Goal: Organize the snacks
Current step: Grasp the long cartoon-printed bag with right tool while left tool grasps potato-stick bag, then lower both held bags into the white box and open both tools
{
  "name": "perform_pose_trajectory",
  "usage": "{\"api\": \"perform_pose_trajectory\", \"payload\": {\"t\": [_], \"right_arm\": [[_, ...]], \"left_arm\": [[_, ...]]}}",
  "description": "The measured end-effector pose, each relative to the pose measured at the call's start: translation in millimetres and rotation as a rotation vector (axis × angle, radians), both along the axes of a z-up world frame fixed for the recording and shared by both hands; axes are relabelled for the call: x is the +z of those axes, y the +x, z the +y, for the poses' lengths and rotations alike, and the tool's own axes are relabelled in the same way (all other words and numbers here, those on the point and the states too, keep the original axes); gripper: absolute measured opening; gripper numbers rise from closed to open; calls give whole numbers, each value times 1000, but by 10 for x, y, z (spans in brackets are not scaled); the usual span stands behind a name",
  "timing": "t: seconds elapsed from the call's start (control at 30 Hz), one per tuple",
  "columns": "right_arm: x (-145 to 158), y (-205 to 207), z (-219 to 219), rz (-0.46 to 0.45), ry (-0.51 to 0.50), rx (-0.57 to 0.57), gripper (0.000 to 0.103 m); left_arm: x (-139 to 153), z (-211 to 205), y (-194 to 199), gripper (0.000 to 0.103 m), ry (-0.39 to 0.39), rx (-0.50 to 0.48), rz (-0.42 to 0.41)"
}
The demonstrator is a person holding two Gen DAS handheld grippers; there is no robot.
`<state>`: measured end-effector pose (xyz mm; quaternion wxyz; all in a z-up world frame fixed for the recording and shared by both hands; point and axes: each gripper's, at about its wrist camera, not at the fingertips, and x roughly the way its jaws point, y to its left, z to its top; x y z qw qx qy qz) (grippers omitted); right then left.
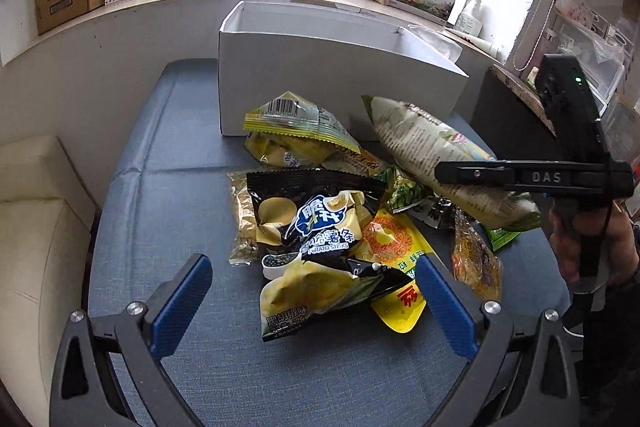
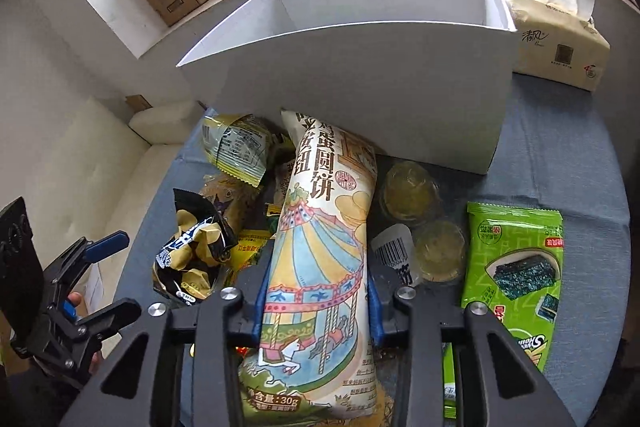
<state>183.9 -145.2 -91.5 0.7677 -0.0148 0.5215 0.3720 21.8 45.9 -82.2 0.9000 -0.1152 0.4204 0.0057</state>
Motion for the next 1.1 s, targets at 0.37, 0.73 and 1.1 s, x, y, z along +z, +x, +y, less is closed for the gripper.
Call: {"api": "perform_pose_trajectory", "payload": {"t": [0.37, 0.73, 1.1], "right_arm": [[542, -482, -581, -137, 171, -110, 40], [732, -752, -894, -195, 222, -179, 40], [601, -780, -828, -165, 223, -174, 40]], "left_arm": [[-59, -105, 207, 103, -13, -7, 53], [-392, -119, 604, 90, 29, 67, 175], [-9, 65, 210, 74, -70, 52, 31]]}}
